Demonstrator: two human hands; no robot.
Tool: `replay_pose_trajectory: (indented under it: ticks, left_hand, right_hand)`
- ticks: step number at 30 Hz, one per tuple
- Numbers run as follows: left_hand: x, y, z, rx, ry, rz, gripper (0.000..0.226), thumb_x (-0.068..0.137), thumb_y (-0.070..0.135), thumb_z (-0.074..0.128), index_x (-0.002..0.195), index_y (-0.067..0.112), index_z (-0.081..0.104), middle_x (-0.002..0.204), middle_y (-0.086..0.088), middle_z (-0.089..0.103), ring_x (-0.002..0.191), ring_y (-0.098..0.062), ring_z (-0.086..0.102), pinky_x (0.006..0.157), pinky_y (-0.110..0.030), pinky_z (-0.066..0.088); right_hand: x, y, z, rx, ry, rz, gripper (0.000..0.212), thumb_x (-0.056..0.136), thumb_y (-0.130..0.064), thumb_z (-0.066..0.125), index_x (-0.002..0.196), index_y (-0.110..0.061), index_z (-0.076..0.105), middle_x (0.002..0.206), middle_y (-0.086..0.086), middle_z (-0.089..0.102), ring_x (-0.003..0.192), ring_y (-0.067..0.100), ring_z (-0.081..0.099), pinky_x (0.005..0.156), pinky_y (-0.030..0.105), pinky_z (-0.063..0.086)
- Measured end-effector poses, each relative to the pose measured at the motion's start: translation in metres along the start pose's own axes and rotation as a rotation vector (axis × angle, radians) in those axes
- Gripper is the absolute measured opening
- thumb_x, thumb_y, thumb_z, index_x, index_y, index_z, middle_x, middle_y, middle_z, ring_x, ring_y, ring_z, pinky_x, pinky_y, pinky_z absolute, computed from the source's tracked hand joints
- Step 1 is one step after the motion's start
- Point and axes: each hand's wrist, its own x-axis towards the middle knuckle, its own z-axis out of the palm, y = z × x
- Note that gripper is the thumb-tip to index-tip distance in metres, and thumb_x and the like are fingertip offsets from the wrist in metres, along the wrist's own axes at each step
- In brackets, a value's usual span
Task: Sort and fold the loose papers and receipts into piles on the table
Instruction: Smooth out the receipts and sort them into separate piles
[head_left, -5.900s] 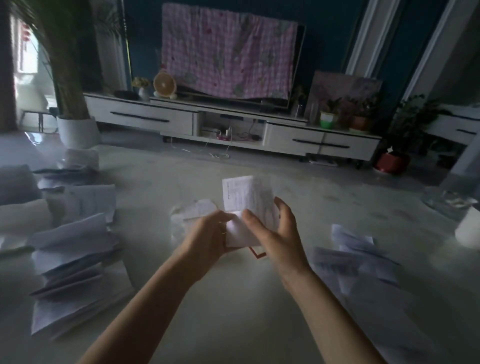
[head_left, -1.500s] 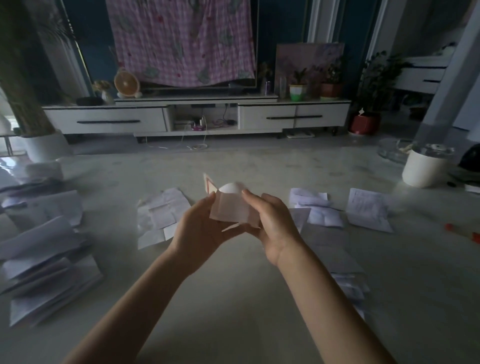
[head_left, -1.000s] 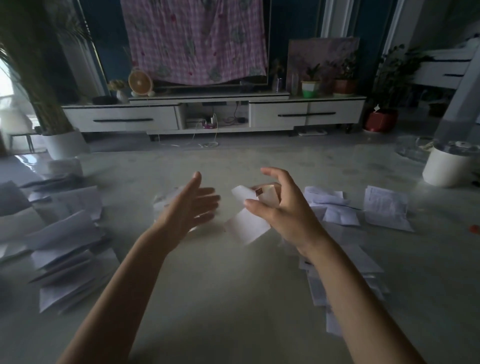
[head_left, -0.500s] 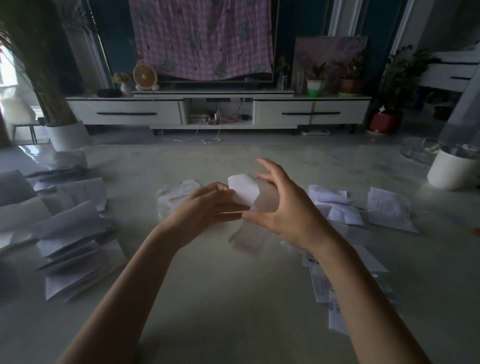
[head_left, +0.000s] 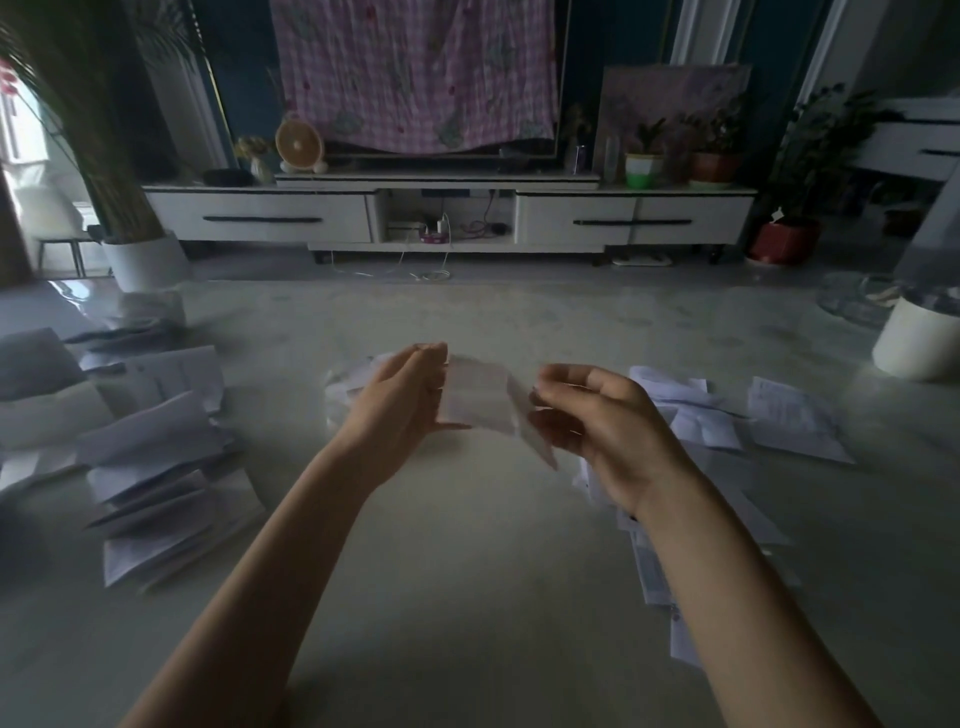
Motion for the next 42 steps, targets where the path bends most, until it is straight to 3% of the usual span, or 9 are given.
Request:
replay_pose_trajectory:
  ticks: [6, 12, 16, 19, 24, 28, 34, 39, 42]
  left_hand:
    - [0.002, -0.005, 0.01, -0.103, -0.025, -0.069, 0.022, 0.098, 0.013, 0.036, 0.08, 0.007, 0.047, 0.065, -0.007, 0.071, 0.061, -0.015, 0.069, 0.055, -0.024, 0.056]
    - [-0.005, -0.023, 0.016, -0.018, -0.173, -0.131, 0.034, 0.079, 0.016, 0.061, 0.109, 0.006, 0.051, 0.094, -0.008, 0.068, 0.083, -0.017, 0.067, 0.077, -0.027, 0.054]
    - [-0.005, -0.023, 0.016, -0.02, -0.127, -0.102, 0.028, 0.081, -0.005, 0.056, 0.106, 0.008, 0.052, 0.092, -0.005, 0.068, 0.078, -0.013, 0.067, 0.073, -0.025, 0.055]
    - [-0.008, -0.022, 0.021, 0.014, -0.153, -0.08, 0.009, 0.084, 0.008, 0.056, 0.092, 0.009, 0.058, 0.081, -0.004, 0.067, 0.072, -0.011, 0.064, 0.07, -0.023, 0.052]
    - [-0.002, -0.014, 0.016, -0.055, -0.018, 0.009, 0.017, 0.095, 0.013, 0.042, 0.087, 0.008, 0.057, 0.08, -0.005, 0.068, 0.071, -0.016, 0.065, 0.069, -0.025, 0.054]
    - [0.01, -0.005, -0.008, 0.0, 0.183, 0.094, 0.013, 0.093, 0.013, 0.047, 0.1, 0.013, 0.058, 0.098, -0.002, 0.065, 0.097, -0.016, 0.062, 0.084, -0.027, 0.049]
    - [0.006, -0.013, -0.014, 0.243, -0.263, -0.108, 0.111, 0.051, 0.068, 0.074, 0.142, 0.028, 0.024, 0.119, -0.008, 0.063, 0.113, -0.024, 0.059, 0.089, -0.036, 0.05]
    - [0.004, -0.013, -0.013, 0.219, -0.408, -0.038, 0.11, 0.053, 0.039, 0.085, 0.138, 0.039, 0.016, 0.096, -0.008, 0.072, 0.098, -0.024, 0.066, 0.079, -0.027, 0.053]
    - [-0.003, -0.011, -0.004, 0.386, -0.334, 0.079, 0.081, 0.07, 0.01, 0.071, 0.138, 0.025, 0.031, 0.086, -0.011, 0.067, 0.089, -0.021, 0.067, 0.08, -0.031, 0.055]
  right_hand:
    - [0.005, 0.019, 0.011, -0.108, 0.016, -0.014, 0.025, 0.082, -0.009, 0.067, 0.104, -0.014, 0.056, 0.096, 0.005, 0.063, 0.085, 0.014, 0.061, 0.081, 0.029, 0.051]
    - [0.005, 0.037, 0.026, -0.459, 0.046, -0.219, 0.017, 0.081, -0.018, 0.064, 0.097, -0.012, 0.062, 0.087, 0.004, 0.069, 0.081, 0.019, 0.065, 0.07, 0.034, 0.051]
    - [0.007, 0.03, 0.018, -0.453, 0.023, -0.247, 0.032, 0.077, -0.007, 0.07, 0.105, -0.013, 0.057, 0.088, -0.001, 0.066, 0.078, 0.012, 0.062, 0.065, 0.024, 0.05]
    - [0.005, 0.028, 0.02, -0.378, -0.055, -0.238, 0.031, 0.078, -0.003, 0.067, 0.107, -0.009, 0.057, 0.088, 0.001, 0.065, 0.077, 0.01, 0.06, 0.065, 0.022, 0.048]
    - [0.011, 0.032, 0.023, -0.139, 0.15, -0.113, 0.033, 0.08, 0.008, 0.06, 0.102, -0.017, 0.059, 0.097, 0.007, 0.067, 0.092, 0.025, 0.064, 0.08, 0.039, 0.054]
    - [0.007, 0.014, 0.01, -0.125, 0.156, -0.115, 0.028, 0.082, 0.007, 0.056, 0.096, -0.016, 0.061, 0.095, 0.007, 0.068, 0.093, 0.025, 0.064, 0.078, 0.038, 0.053]
    - [0.0, -0.012, -0.004, 0.07, 0.178, -0.185, 0.04, 0.084, 0.006, 0.054, 0.122, -0.006, 0.05, 0.1, 0.009, 0.065, 0.094, 0.022, 0.063, 0.08, 0.032, 0.053]
    - [0.004, -0.007, -0.011, -0.074, 0.37, -0.213, 0.038, 0.085, -0.001, 0.059, 0.117, -0.017, 0.047, 0.096, 0.001, 0.062, 0.096, 0.02, 0.063, 0.087, 0.038, 0.053]
    - [0.006, -0.003, -0.013, -0.1, 0.352, -0.197, 0.038, 0.086, -0.006, 0.061, 0.119, -0.019, 0.046, 0.103, 0.005, 0.062, 0.092, 0.018, 0.062, 0.084, 0.036, 0.052]
